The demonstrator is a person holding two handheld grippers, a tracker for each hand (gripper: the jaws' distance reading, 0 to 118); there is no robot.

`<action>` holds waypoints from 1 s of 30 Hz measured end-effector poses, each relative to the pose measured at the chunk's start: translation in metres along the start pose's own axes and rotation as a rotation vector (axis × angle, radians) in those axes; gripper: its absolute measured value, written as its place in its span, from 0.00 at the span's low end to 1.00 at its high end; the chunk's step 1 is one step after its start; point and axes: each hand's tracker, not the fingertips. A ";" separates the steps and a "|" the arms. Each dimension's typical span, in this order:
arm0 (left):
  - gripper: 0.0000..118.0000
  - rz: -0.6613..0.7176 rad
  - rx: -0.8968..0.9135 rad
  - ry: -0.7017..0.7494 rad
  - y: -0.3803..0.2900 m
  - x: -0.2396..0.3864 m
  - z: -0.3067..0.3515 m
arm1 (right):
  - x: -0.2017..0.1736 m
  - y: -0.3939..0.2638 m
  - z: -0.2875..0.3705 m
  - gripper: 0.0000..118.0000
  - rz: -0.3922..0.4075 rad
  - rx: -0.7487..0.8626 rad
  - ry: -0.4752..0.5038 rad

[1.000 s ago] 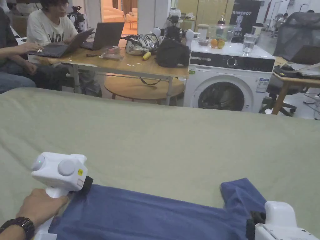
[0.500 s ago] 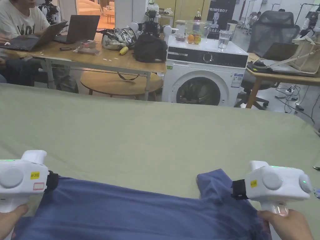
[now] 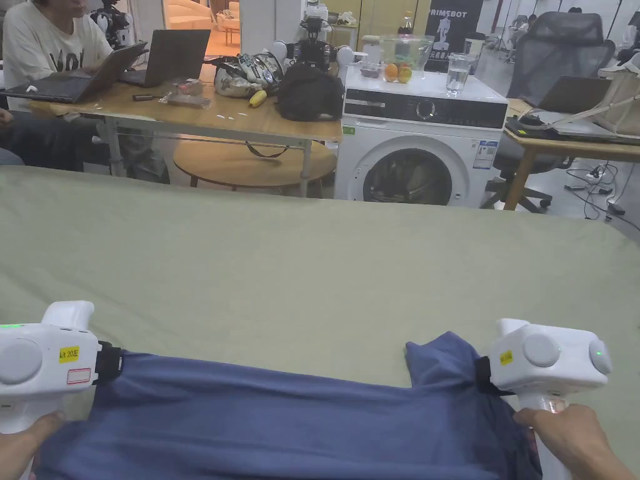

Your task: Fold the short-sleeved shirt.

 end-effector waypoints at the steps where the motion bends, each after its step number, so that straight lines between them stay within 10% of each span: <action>1: 0.00 -0.001 0.006 -0.002 -0.001 0.000 0.004 | 0.000 -0.001 0.009 0.00 -0.009 0.015 0.019; 19: 0.00 0.031 0.121 -0.075 -0.064 -0.012 0.120 | 0.004 -0.115 0.189 0.00 0.055 0.216 0.004; 30: 0.00 0.048 -0.081 -0.063 -0.143 -0.025 0.118 | 0.023 -0.199 0.167 0.00 0.111 0.043 -0.068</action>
